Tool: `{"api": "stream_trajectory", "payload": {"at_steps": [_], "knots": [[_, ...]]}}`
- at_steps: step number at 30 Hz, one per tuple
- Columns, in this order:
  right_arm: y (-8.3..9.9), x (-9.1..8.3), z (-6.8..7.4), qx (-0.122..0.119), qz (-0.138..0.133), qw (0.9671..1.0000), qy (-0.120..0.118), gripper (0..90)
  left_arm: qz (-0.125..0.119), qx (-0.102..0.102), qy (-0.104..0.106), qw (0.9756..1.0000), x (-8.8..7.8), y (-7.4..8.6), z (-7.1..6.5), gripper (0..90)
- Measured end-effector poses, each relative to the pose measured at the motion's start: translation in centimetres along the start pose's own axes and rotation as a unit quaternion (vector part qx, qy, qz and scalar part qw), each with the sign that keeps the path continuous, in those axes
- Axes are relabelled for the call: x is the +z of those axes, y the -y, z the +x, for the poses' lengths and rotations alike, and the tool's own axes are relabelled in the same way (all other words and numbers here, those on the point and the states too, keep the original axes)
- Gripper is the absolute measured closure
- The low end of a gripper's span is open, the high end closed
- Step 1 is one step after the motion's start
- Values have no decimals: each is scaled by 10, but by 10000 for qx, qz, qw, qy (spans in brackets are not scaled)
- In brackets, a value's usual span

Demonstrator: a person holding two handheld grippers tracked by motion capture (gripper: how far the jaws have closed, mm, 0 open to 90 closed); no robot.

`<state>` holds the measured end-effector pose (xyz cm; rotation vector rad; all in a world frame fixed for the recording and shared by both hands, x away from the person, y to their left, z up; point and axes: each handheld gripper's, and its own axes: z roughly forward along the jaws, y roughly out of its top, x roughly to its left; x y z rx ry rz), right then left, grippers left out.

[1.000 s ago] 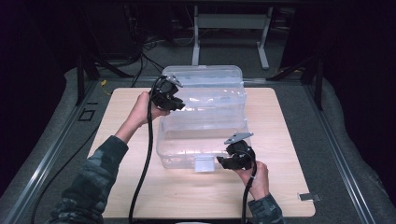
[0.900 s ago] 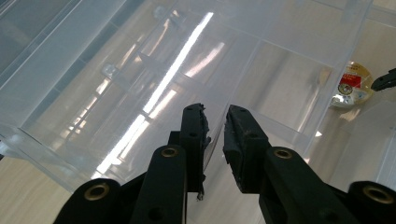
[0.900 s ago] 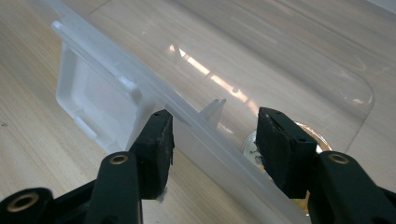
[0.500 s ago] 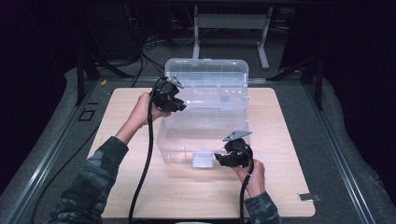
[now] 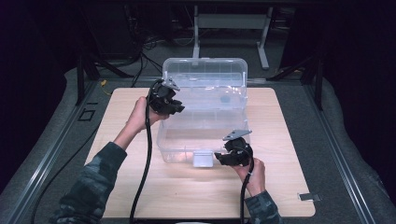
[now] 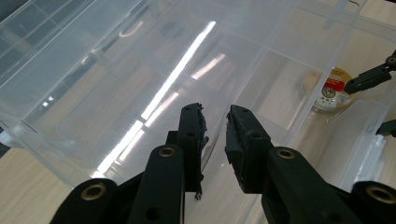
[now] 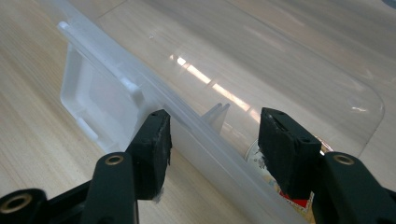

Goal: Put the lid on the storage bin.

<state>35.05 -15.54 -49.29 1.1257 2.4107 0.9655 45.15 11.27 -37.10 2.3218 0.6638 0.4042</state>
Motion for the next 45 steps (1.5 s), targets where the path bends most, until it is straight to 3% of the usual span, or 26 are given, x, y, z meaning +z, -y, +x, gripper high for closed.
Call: {"api": "stream_trajectory", "payload": {"at_steps": [12, 19, 39, 45], "knots": [[-3, 3, -3, -53, 34, 10000, 7, 418, -221, -105, -13, 9997, -3, 9, -3, 752], [-4, 3, -3, -40, 53, 10000, -10, 414, -98, 11, -293, 9995, -4, 10, -14, 749], [-4, 3, -3, -53, 62, 10000, 14, 409, -313, -49, -133, 9994, -8, 25, -23, 749], [-5, 3, -3, -59, 132, 9999, 1, 405, -293, 124, -233, 9992, -10, 29, -31, 744]]}}
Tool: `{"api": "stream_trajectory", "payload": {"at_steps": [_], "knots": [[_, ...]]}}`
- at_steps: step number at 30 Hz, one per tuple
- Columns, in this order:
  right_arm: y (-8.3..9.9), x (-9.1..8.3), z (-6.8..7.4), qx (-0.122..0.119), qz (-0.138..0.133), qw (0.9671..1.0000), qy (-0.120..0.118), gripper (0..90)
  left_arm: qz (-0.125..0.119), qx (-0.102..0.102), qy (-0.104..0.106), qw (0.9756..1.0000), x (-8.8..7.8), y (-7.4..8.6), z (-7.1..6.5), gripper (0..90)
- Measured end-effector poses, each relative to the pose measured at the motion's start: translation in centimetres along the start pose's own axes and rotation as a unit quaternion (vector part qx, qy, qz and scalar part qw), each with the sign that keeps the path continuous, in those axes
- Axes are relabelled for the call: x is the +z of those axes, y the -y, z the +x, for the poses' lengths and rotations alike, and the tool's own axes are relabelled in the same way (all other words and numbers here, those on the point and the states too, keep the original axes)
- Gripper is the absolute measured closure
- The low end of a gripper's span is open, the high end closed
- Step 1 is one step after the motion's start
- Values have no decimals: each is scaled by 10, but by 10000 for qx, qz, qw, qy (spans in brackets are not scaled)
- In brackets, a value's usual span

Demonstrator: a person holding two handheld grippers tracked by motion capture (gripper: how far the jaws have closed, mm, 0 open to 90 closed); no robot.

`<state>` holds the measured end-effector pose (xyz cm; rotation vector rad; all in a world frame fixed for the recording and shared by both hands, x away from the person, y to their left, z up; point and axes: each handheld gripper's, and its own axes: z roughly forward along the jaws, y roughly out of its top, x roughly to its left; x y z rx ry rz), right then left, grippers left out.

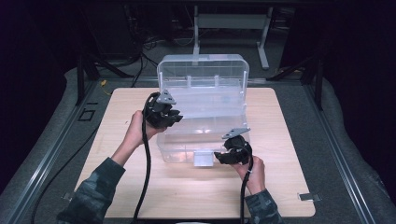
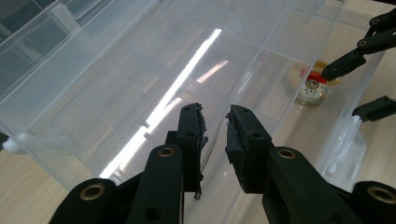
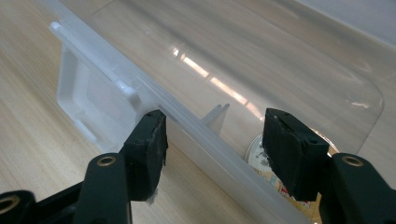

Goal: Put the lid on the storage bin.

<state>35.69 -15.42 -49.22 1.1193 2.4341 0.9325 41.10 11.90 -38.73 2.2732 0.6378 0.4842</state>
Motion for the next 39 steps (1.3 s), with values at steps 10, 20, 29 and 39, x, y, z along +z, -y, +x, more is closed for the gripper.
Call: {"api": "stream_trajectory", "payload": {"at_steps": [10, 20, 29, 39], "knots": [[-2, 1, 1, -16, 114, 9999, -15, 398, -40, 70, -63, 9999, -1, 5, -6, 742], [-3, 0, 1, -34, 236, 9997, 20, 388, -69, 93, -53, 9999, -2, 12, -15, 742], [-3, 1, 3, -15, 186, 9998, 119, 382, -156, 91, -14, 9998, -2, 18, -18, 743], [2, -18, -2, 174, 65, 9998, -108, 195, -180, 71, -24, 9998, -2, 20, -21, 742]]}}
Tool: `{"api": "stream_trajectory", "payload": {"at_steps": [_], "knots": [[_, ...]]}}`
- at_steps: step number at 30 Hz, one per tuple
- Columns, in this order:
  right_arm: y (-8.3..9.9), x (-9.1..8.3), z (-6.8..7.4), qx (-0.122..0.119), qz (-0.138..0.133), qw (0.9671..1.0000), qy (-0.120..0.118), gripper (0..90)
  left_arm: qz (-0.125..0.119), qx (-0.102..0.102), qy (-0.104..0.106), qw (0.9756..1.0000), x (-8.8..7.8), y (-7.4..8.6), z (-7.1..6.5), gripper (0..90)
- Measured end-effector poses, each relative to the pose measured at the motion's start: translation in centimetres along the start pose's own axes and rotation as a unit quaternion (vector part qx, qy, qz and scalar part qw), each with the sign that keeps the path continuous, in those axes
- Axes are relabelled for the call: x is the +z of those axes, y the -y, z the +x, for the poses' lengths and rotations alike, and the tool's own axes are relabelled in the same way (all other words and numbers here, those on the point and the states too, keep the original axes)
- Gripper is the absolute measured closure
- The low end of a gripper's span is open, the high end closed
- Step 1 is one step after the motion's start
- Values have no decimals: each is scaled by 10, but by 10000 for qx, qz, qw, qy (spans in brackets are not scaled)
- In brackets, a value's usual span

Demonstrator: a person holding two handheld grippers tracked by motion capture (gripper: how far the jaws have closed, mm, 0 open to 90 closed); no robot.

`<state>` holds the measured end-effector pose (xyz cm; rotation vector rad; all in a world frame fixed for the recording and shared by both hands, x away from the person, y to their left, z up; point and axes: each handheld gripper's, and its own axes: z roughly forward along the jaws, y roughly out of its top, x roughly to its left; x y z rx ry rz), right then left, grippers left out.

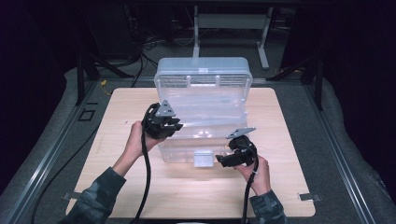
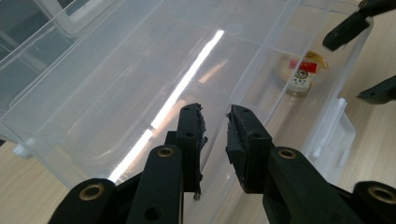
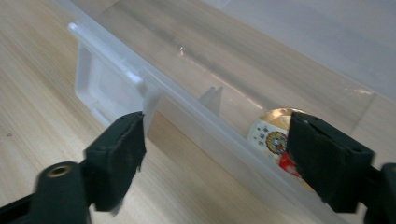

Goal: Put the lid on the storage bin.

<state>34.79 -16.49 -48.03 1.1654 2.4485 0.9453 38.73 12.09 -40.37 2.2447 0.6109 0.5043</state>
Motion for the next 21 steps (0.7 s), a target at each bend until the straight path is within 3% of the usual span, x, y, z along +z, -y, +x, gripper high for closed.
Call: {"api": "stream_trajectory", "payload": {"at_steps": [4, 9, 12, 14, 21], "knots": [[-1, -23, -1, 16, -228, 9994, -264, 204, -57, -30, 25, 10000, 0, 1, 0, 741], [-10, -47, 0, -96, -428, 9989, -171, 186, -82, -28, 51, 9999, 0, 3, 0, 743], [-21, -58, -8, -125, -684, 9966, -445, 164, -83, -14, 55, 9999, 0, 3, 0, 743], [-29, -64, -11, -161, -757, 9959, -469, 158, -80, 3, 61, 9999, 0, 4, 0, 742], [-68, -80, -18, -426, -956, 9942, -242, 171, -67, 12, 50, 10000, 0, 4, -1, 742]]}}
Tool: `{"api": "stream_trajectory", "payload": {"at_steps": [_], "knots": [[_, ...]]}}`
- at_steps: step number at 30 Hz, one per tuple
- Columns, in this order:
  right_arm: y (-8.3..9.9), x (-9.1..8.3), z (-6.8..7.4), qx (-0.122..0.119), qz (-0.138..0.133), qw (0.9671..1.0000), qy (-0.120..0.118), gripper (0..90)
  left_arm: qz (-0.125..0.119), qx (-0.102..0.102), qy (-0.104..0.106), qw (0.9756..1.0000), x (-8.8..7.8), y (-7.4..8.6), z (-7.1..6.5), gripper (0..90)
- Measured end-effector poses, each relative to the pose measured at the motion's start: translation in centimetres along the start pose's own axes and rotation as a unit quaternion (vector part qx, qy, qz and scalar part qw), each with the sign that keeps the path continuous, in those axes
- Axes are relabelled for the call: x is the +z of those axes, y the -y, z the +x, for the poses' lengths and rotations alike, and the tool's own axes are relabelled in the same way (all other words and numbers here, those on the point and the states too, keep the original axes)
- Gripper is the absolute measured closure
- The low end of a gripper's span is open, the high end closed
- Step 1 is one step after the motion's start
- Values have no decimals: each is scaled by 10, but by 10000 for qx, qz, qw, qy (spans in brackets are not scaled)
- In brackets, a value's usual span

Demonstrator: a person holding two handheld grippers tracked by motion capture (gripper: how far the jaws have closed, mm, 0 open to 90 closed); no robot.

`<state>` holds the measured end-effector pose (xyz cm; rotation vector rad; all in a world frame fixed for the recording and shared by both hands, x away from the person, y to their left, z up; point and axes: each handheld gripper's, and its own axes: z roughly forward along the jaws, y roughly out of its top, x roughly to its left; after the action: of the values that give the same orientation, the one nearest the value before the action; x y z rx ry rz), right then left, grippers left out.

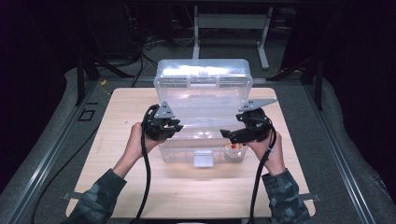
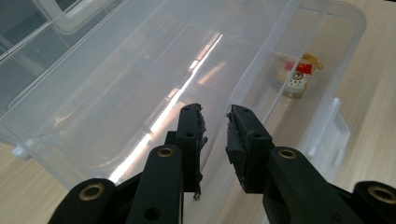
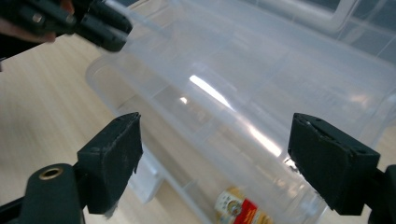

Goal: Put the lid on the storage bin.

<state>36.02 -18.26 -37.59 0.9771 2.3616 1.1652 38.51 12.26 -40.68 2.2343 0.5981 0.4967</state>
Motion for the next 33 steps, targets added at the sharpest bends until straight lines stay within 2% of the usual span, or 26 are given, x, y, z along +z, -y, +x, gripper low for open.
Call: {"api": "stream_trajectory", "payload": {"at_steps": [4, 7, 10, 12, 16, 19, 23, 26, 27, 33], "knots": [[-22, 5, -10, -112, -7, 9999, 98, 179, 8, 21, -16, 10000, 0, 1, -2, 740], [-33, 16, -20, -98, 112, 9998, 134, 179, 10, 12, -8, 10000, 0, 2, -2, 740], [-38, 27, -28, -41, 195, 9997, 125, 190, 2, -18, -1, 10000, 0, 3, -3, 739], [-39, 30, -30, -4, 42, 9997, 226, 221, 15, -20, 8, 10000, 0, 3, -4, 739], [-40, 36, -36, 74, 23, 9996, 263, 251, 19, -1, -6, 10000, 0, 4, -5, 737], [-41, 39, -40, 107, 11, 9995, 291, 359, 2, -2, 16, 10000, 0, 6, -5, 734], [-44, 41, -41, 106, 79, 9992, 368, 562, -27, -17, 20, 10000, 0, 8, -7, 732], [-45, 39, -40, 106, -42, 9993, 362, 715, -19, -3, 34, 10000, -1, 9, -7, 726], [-45, 38, -39, 136, -57, 9990, 429, 753, -23, 5, 35, 10000, -1, 9, -7, 724], [-43, 31, -37, 220, -158, 9972, 698, 863, -19, 26, 11, 10000, 0, 11, -10, 717]]}}
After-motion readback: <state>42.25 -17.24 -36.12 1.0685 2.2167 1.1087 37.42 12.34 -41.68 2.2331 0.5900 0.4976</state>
